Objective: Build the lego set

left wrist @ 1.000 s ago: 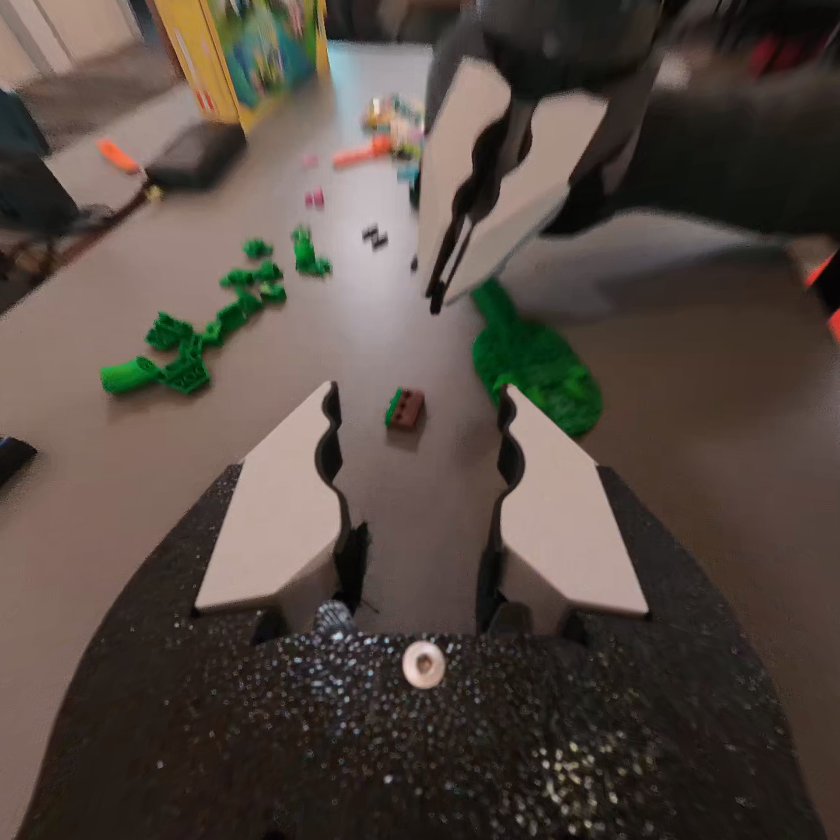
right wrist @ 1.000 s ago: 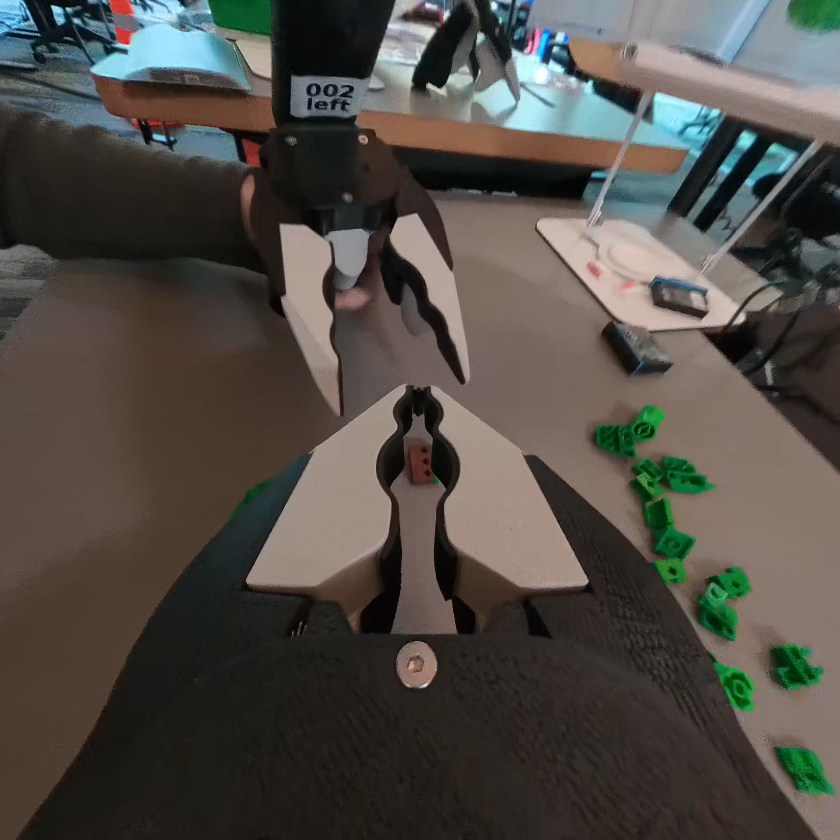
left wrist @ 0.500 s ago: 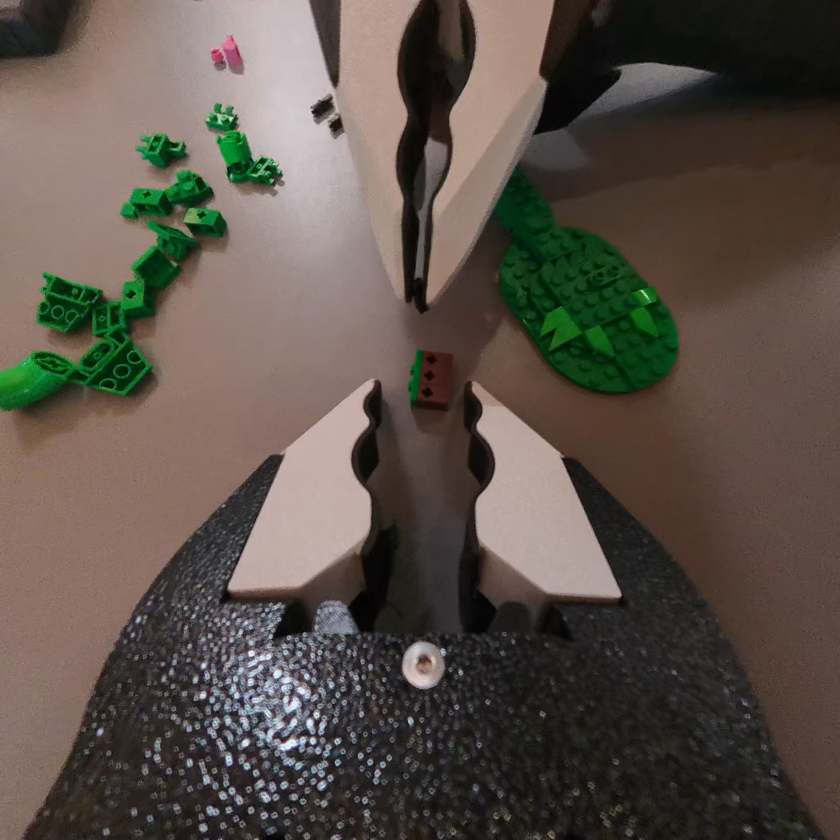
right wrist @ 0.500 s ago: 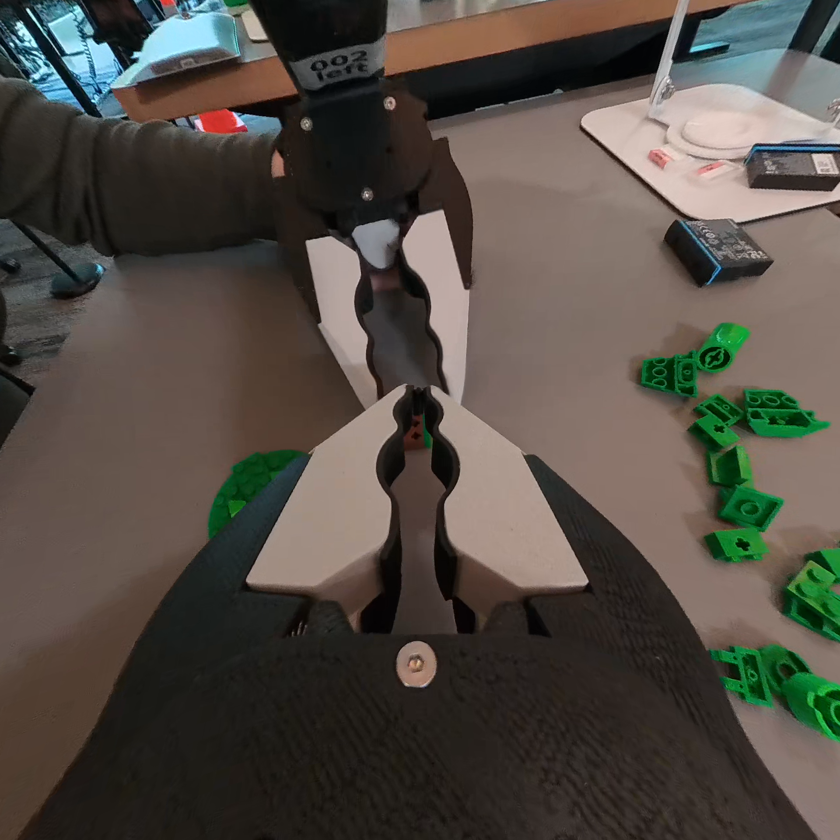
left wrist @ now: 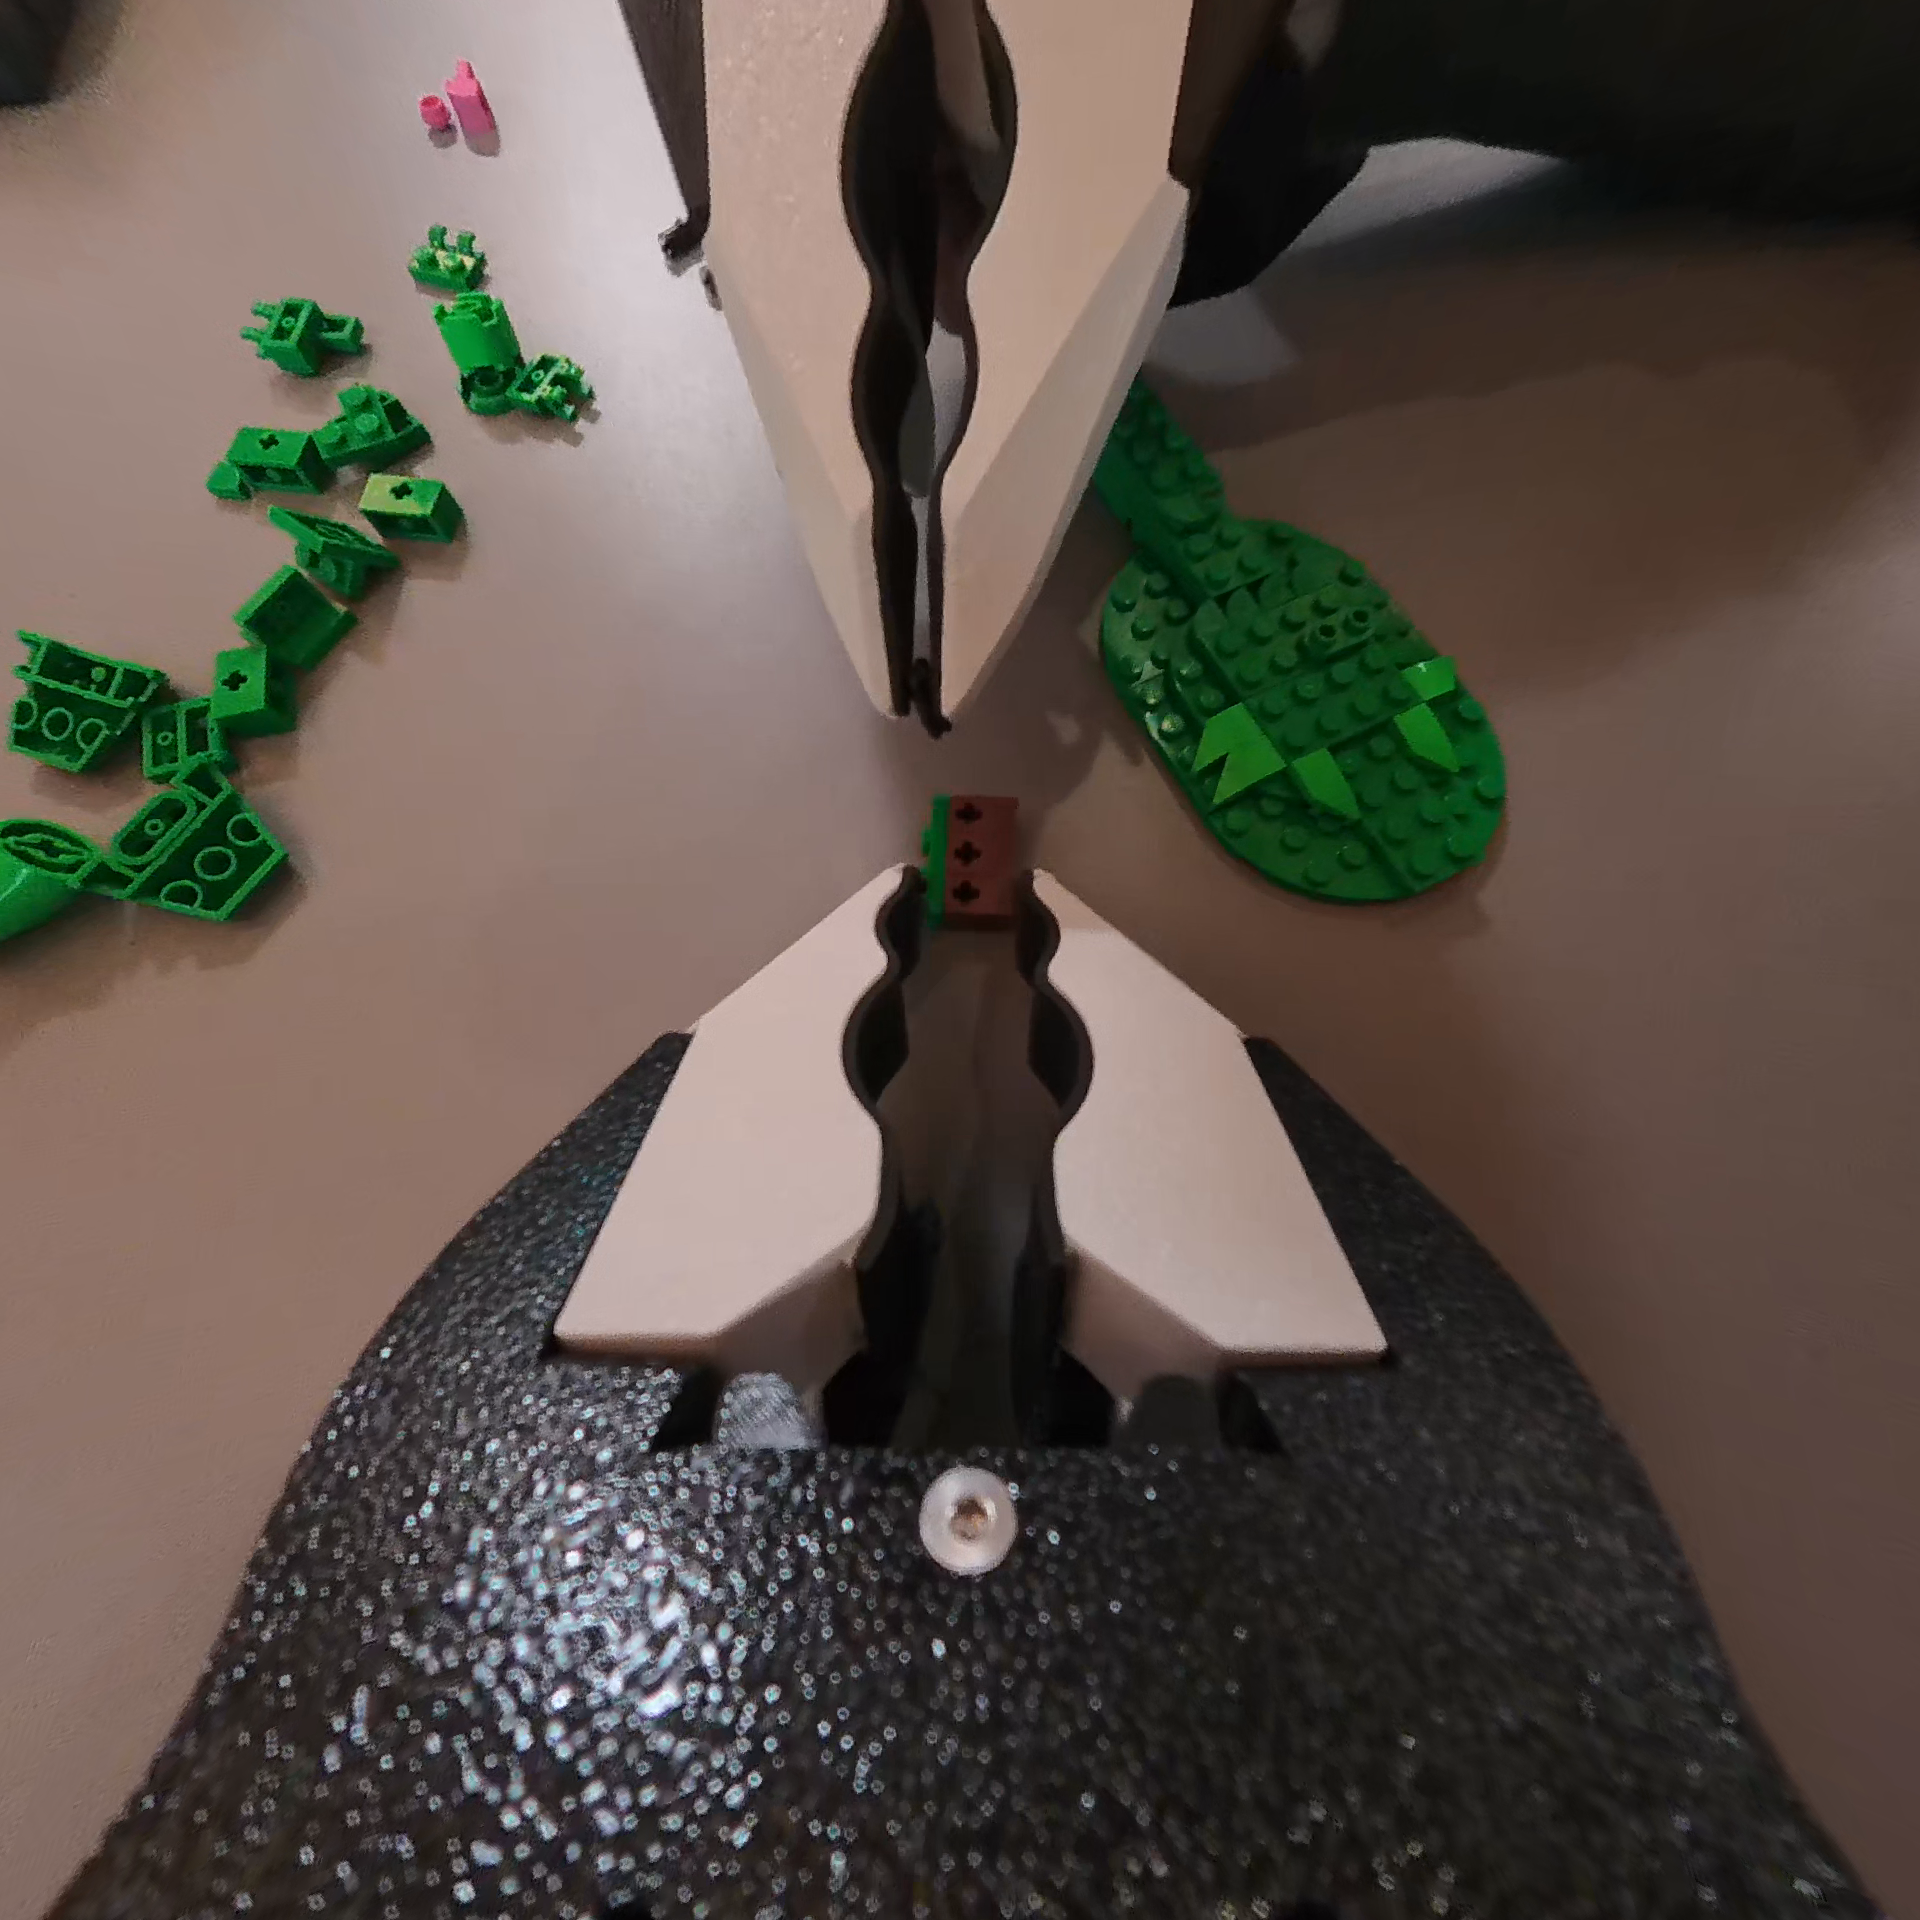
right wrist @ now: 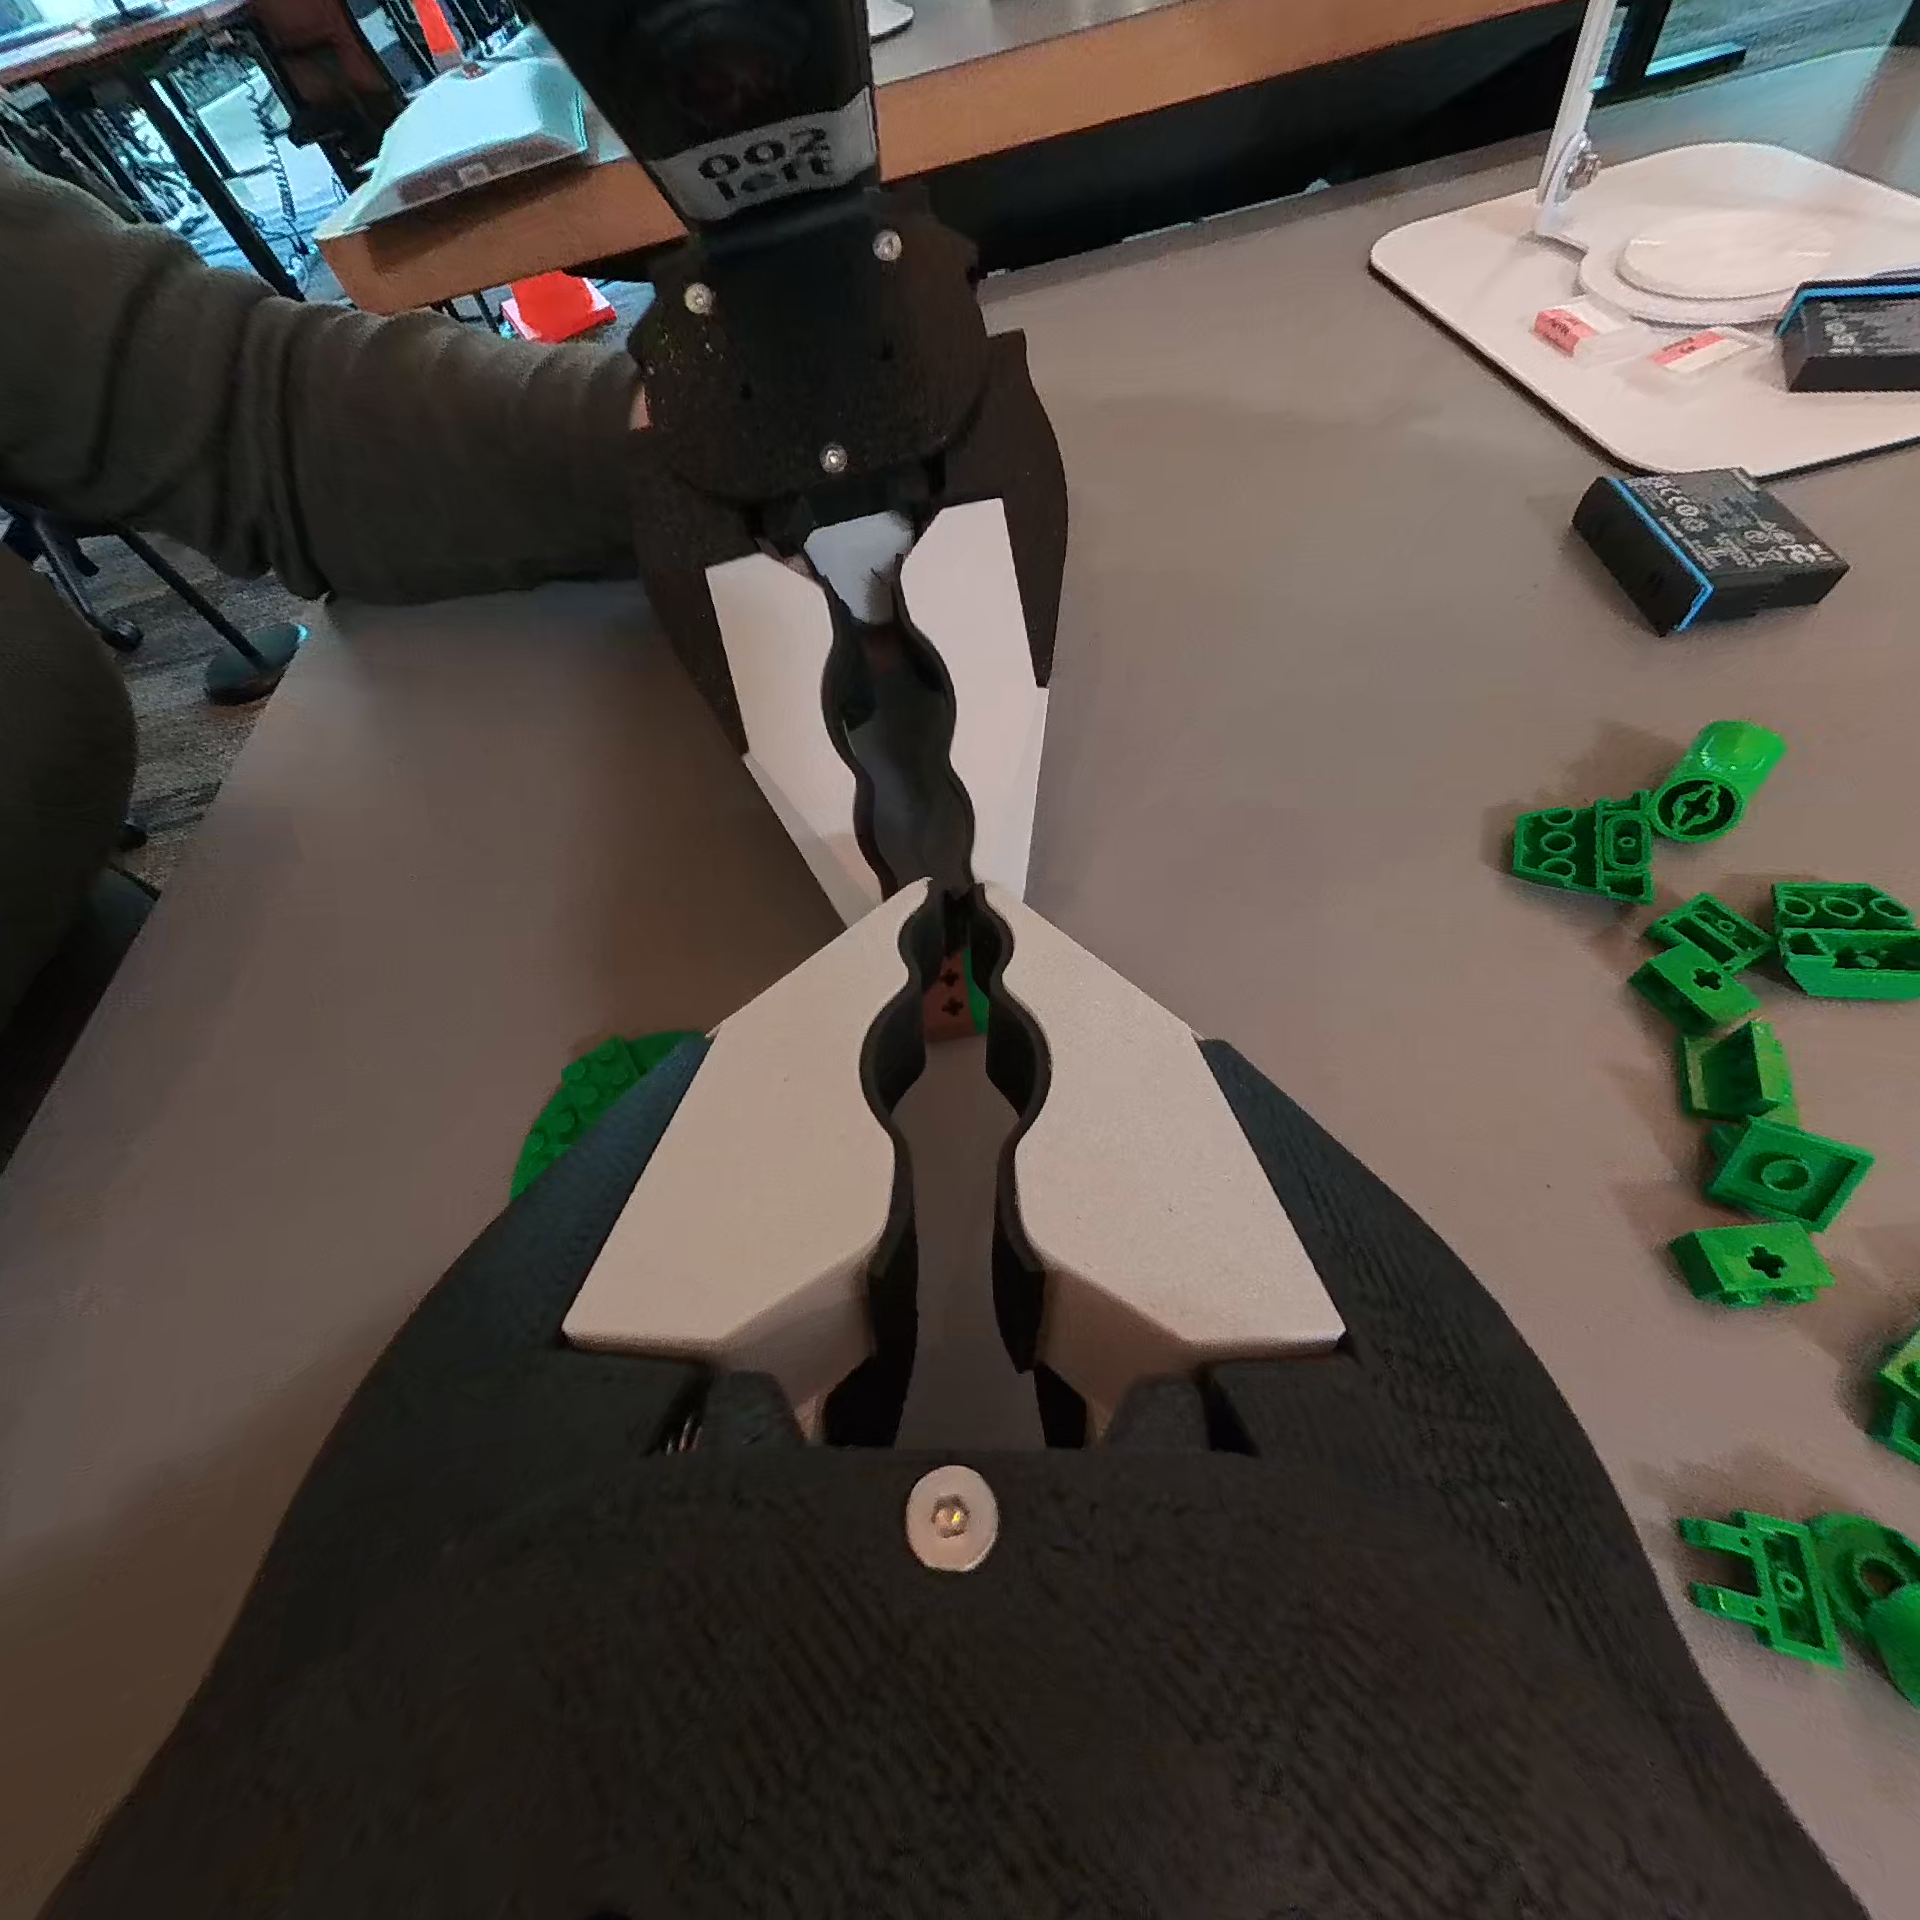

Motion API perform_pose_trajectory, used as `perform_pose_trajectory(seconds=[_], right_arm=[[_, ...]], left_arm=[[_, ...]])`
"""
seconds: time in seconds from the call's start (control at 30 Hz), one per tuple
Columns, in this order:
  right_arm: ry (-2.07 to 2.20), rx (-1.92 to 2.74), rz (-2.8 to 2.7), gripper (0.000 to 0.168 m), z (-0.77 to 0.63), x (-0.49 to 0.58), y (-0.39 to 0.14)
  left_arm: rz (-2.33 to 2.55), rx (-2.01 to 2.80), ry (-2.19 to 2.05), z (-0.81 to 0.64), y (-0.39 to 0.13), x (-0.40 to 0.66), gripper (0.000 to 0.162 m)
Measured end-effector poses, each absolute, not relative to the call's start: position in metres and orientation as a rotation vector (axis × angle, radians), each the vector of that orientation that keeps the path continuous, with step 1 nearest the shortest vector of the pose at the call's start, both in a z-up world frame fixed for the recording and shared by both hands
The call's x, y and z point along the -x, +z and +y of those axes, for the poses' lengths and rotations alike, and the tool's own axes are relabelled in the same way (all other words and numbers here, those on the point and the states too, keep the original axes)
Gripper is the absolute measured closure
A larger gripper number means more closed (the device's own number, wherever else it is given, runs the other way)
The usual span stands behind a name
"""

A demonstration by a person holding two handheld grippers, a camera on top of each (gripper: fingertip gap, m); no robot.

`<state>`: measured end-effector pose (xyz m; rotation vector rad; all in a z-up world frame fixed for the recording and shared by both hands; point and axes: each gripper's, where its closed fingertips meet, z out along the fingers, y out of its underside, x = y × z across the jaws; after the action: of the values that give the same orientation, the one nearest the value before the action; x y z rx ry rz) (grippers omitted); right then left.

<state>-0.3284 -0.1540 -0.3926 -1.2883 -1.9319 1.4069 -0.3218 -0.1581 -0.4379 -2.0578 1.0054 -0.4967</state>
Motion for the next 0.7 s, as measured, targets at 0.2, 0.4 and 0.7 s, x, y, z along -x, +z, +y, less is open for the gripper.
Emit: perform_pose_trajectory(seconds=[0.2, 0.4, 0.7], right_arm=[[1.401, 1.307, -1.967, 0.166, -0.156, 0.329, -0.398], [1.284, 1.317, -2.068, 0.166, -0.155, 0.328, -0.415], [1.270, 1.309, -2.099, 0.165, -0.158, 0.328, -0.420]], left_arm=[[1.016, 2.055, -0.544, -0.161, -0.437, 0.319, 0.146], [0.986, 2.079, -0.501, -0.157, -0.438, 0.321, 0.146], [0.977, 2.095, -0.481, -0.156, -0.439, 0.322, 0.146]])
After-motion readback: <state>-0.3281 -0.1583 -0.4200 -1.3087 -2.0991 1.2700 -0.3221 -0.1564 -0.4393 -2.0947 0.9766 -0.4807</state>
